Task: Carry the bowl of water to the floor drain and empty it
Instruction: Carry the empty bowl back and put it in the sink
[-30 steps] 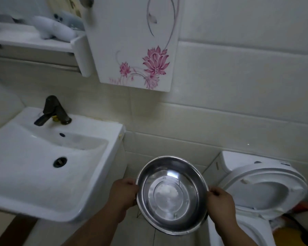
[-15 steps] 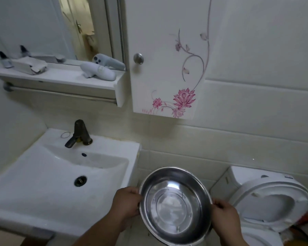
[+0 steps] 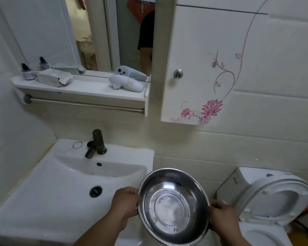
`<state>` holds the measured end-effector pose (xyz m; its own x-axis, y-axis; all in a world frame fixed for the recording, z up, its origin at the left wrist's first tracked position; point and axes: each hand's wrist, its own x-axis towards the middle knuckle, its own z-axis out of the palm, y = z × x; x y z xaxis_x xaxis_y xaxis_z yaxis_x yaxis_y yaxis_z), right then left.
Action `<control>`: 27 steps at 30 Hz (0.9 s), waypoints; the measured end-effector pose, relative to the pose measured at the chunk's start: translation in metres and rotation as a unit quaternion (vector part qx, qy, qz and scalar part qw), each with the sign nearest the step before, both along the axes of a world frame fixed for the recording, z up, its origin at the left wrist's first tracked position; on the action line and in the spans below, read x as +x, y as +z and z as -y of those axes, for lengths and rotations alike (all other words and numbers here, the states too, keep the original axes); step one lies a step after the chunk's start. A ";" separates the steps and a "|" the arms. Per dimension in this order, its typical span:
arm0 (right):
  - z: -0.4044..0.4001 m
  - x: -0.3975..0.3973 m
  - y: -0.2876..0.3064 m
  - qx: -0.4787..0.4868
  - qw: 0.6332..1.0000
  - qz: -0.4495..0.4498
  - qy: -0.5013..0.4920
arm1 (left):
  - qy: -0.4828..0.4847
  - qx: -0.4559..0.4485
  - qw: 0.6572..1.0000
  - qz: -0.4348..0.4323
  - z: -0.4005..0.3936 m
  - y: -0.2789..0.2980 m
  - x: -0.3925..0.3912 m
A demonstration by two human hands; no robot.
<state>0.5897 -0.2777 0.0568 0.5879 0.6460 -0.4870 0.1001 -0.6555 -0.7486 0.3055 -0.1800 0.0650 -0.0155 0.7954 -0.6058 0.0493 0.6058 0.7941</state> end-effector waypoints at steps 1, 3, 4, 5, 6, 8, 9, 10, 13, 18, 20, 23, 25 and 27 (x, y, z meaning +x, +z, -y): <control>-0.002 -0.005 0.001 -0.001 1.000 0.007 0.009 | 0.004 -0.003 1.000 0.001 -0.001 0.000 -0.007; -0.008 -0.019 0.012 0.001 1.000 0.013 0.019 | 0.014 -0.006 1.000 0.005 -0.002 -0.002 -0.018; -0.013 -0.023 0.014 0.005 1.000 0.011 0.016 | 0.017 -0.009 1.000 0.006 -0.004 -0.003 -0.021; -0.016 -0.025 0.014 0.011 1.000 0.012 0.022 | 0.026 -0.011 1.000 0.006 -0.003 -0.004 -0.026; -0.018 -0.029 0.015 0.018 0.999 0.011 0.030 | 0.034 -0.012 0.999 0.007 -0.002 -0.004 -0.029; -0.022 -0.034 0.019 0.025 0.999 0.002 0.041 | 0.045 -0.014 0.999 0.010 0.000 -0.004 -0.035; -0.024 -0.034 0.018 0.028 0.999 0.000 0.046 | 0.052 -0.018 0.998 0.008 0.001 -0.003 -0.037; -0.027 -0.034 0.016 0.030 0.998 -0.002 0.048 | 0.059 -0.022 0.998 0.005 0.002 -0.002 -0.038; -0.035 -0.034 0.012 0.029 0.997 -0.022 0.069 | 0.071 -0.025 0.997 -0.001 0.004 0.001 -0.041; -0.048 -0.033 0.005 0.036 0.993 -0.035 0.106 | 0.096 -0.020 0.995 -0.020 0.009 0.007 -0.047; -0.052 -0.036 0.003 0.044 0.991 -0.041 0.120 | 0.105 -0.016 0.994 -0.027 0.010 0.011 -0.049; -0.055 -0.043 0.004 0.050 0.991 -0.044 0.120 | 0.108 -0.018 0.993 -0.037 0.009 0.015 -0.054; -0.059 -0.047 0.004 0.050 0.991 -0.040 0.121 | 0.114 -0.025 0.992 -0.038 0.009 0.017 -0.057; -0.065 -0.055 0.007 0.050 0.991 -0.040 0.119 | 0.124 -0.021 0.992 -0.032 0.006 0.017 -0.064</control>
